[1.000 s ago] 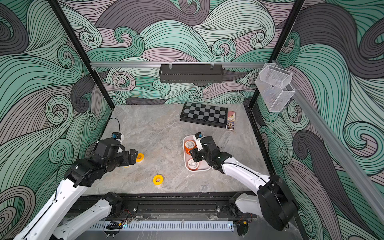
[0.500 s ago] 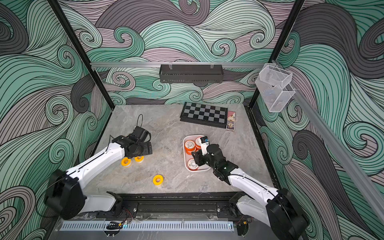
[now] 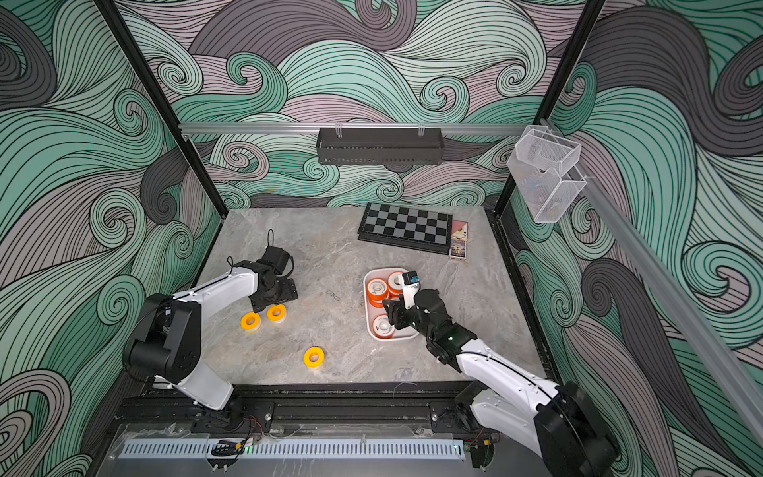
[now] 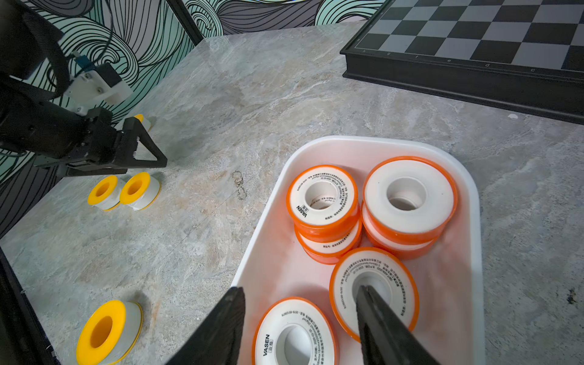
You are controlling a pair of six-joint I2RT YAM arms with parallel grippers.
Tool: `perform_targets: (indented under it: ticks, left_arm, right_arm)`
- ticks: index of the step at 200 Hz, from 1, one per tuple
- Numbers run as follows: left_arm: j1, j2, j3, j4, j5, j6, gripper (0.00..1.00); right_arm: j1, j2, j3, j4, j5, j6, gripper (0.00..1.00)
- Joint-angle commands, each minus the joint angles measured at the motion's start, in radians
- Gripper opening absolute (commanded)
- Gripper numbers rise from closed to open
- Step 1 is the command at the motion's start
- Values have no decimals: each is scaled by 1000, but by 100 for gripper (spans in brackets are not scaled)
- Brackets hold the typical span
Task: Put the sealing tape into the storage box
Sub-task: Pick up the sealing tape at the center of the board.
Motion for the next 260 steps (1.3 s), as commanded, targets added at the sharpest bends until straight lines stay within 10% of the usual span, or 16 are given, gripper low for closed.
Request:
perform_targets:
  ticks: [1,163,260]
  left_arm:
    - [14,57,16,20,67,28,89]
    - [-28,12,-94,-58,103,-54,82]
    - [-40,-41,-71,-73,137,-40,60]
  right_arm:
    - [-5,-5,-1,15,15,-6,61]
    - [-5,56,9,30,5,-11,61]
    - [-5,40,5,29,4,-16,61]
